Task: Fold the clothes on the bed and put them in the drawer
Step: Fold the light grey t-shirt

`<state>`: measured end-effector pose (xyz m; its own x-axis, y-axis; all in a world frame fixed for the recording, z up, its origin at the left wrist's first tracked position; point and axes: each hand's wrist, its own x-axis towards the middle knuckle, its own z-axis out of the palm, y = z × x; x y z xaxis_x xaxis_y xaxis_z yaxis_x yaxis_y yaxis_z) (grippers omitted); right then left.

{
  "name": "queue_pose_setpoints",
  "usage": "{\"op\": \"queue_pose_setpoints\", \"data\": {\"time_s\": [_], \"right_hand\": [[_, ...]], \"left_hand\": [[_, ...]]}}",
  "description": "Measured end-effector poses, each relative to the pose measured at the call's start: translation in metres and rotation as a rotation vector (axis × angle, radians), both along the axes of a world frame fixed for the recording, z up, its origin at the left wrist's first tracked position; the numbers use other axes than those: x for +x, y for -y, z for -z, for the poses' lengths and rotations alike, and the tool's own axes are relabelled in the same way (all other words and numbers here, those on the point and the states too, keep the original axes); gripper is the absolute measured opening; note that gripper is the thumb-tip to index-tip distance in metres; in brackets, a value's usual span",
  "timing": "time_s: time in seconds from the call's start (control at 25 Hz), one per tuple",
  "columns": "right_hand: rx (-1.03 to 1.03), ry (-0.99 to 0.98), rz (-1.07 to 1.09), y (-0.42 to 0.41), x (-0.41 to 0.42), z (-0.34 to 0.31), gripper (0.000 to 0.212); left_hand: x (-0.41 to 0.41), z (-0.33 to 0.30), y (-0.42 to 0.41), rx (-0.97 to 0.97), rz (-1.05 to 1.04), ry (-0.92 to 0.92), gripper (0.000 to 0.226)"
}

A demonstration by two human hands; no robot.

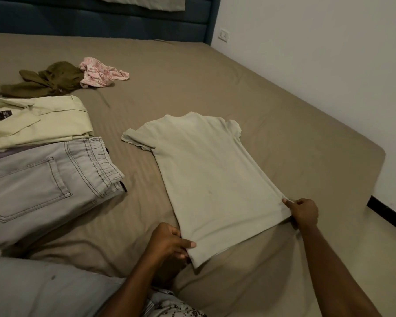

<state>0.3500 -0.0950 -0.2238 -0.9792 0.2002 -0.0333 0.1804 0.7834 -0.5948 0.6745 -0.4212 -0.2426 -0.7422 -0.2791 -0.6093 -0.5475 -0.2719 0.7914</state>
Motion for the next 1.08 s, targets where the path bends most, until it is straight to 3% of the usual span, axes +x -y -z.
{"op": "queue_pose_setpoints", "data": {"time_s": [0.24, 0.4, 0.52, 0.64, 0.72, 0.84, 0.92, 1.08], "right_hand": [[-0.047, -0.048, 0.014, -0.013, 0.009, 0.010, 0.030], [0.402, -0.242, -0.035, 0.025, 0.031, 0.004, 0.019], [0.277, -0.339, -0.423, 0.081, 0.087, 0.004, 0.030], [0.127, -0.379, -0.859, 0.128, 0.156, 0.021, 0.028], [0.081, -0.404, -0.996, 0.147, 0.188, 0.026, 0.040], [0.258, -0.306, -1.185, 0.158, 0.226, 0.029, 0.091], [0.418, -0.246, -1.278, 0.161, 0.240, 0.026, 0.112], [0.455, -0.197, -1.345, 0.162, 0.244, 0.018, 0.112]], "left_hand": [[0.004, -0.003, -0.013, 0.075, 0.078, 0.013, 0.037], [0.004, -0.007, -0.016, -0.003, 0.049, 0.090, 0.054], [-0.004, -0.001, 0.006, -0.215, -0.133, 0.085, 0.054], [-0.020, 0.007, 0.036, -0.406, -0.363, -0.024, 0.027], [-0.030, 0.006, 0.057, -0.503, -0.457, -0.078, 0.025], [-0.055, 0.009, 0.098, -0.643, -0.477, -0.124, 0.063], [-0.079, 0.013, 0.126, -0.653, -0.507, -0.116, 0.081], [-0.125, 0.008, 0.158, -0.678, -0.612, -0.049, 0.090]]}}
